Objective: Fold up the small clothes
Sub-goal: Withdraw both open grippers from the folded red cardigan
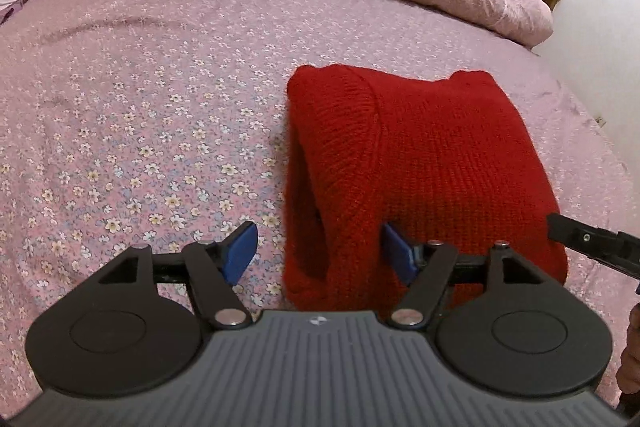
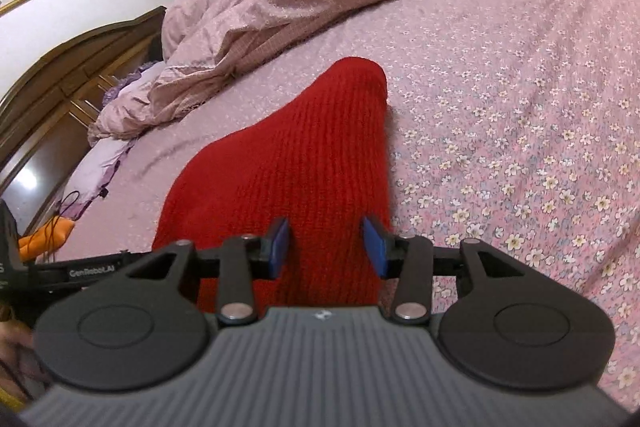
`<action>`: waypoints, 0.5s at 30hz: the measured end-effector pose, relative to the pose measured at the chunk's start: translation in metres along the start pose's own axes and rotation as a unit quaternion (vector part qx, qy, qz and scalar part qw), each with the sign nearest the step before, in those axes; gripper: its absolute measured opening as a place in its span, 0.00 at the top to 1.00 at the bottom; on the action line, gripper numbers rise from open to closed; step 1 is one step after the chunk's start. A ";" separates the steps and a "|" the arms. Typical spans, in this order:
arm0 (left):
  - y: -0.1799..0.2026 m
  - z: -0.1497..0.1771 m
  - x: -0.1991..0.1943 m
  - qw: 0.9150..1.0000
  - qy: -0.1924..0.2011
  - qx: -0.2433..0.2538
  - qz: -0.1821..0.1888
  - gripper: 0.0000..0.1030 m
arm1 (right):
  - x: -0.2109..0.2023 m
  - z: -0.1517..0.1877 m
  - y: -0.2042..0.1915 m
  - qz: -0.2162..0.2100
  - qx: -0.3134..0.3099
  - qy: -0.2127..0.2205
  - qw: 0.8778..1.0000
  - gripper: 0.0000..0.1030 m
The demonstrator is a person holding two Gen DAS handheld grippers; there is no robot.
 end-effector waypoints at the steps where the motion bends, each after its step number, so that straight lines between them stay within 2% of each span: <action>1: 0.000 0.000 -0.001 1.000 0.000 -0.002 -0.002 0.27 | -0.001 0.000 0.000 0.000 0.000 0.001 1.000 0.57; 7: 0.012 0.002 -0.022 1.000 0.001 0.005 -0.014 0.27 | -0.014 0.000 -0.004 0.005 0.025 0.013 1.000 0.56; 11: 0.021 0.009 -0.037 1.000 -0.007 0.003 -0.011 0.27 | -0.027 0.005 -0.011 0.005 0.014 0.010 1.000 0.54; 13: 0.028 0.014 -0.043 1.000 -0.010 0.008 -0.016 0.26 | -0.033 0.009 -0.015 0.010 0.010 0.012 1.000 0.46; 15: 0.035 0.019 -0.050 1.000 -0.010 0.014 -0.022 0.19 | -0.039 0.013 -0.019 0.017 0.002 0.015 1.000 0.38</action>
Point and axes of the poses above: each gripper's, at about its wrist camera, not at the fingertips, and x roughly the way its jaws point, y to its right, z to its underside, the point moved 2 cm from there along x, roughly the way its jaws point, and after that the axes turned 4 degrees about x, right-handed, at the moved point
